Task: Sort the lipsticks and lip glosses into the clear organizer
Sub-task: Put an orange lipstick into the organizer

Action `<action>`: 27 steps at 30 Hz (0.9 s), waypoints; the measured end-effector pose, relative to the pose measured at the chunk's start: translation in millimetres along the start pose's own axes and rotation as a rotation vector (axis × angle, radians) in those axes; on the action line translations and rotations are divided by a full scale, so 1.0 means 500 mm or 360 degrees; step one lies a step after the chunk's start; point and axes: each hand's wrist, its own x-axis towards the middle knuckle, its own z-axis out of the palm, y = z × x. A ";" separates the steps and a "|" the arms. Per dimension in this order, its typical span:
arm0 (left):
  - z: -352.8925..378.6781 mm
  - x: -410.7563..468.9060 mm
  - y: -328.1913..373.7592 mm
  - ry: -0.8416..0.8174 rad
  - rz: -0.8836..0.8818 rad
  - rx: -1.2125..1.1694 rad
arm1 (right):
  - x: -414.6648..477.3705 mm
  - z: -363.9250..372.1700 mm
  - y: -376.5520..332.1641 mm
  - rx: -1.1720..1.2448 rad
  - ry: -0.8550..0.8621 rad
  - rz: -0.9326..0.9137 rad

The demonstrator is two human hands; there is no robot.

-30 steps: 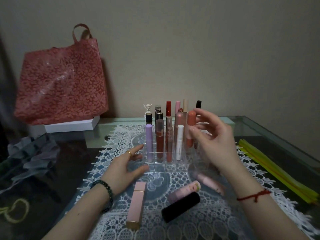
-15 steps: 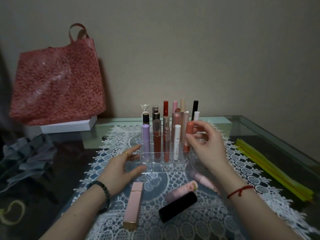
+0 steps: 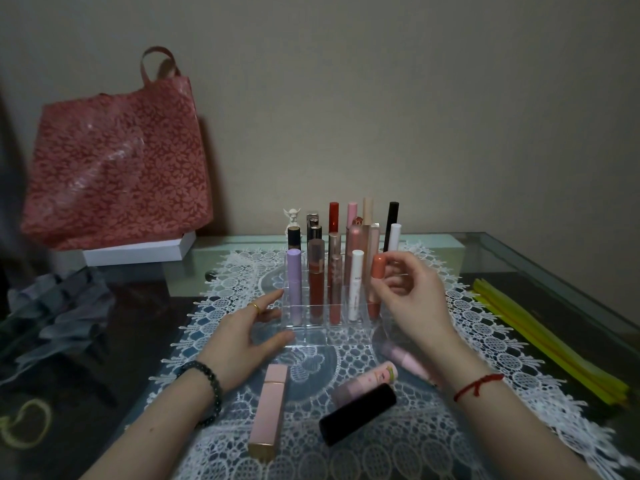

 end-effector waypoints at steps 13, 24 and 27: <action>0.000 0.001 -0.003 -0.0007 0.0008 0.0004 | -0.002 -0.001 0.004 -0.0015 -0.0037 -0.0050; -0.005 0.000 -0.001 -0.0001 -0.0009 -0.0035 | -0.003 -0.020 -0.047 -0.0230 0.0166 -0.0285; -0.006 0.000 -0.001 -0.0004 -0.0001 -0.0030 | -0.002 -0.037 -0.069 -0.0188 0.0180 -0.0337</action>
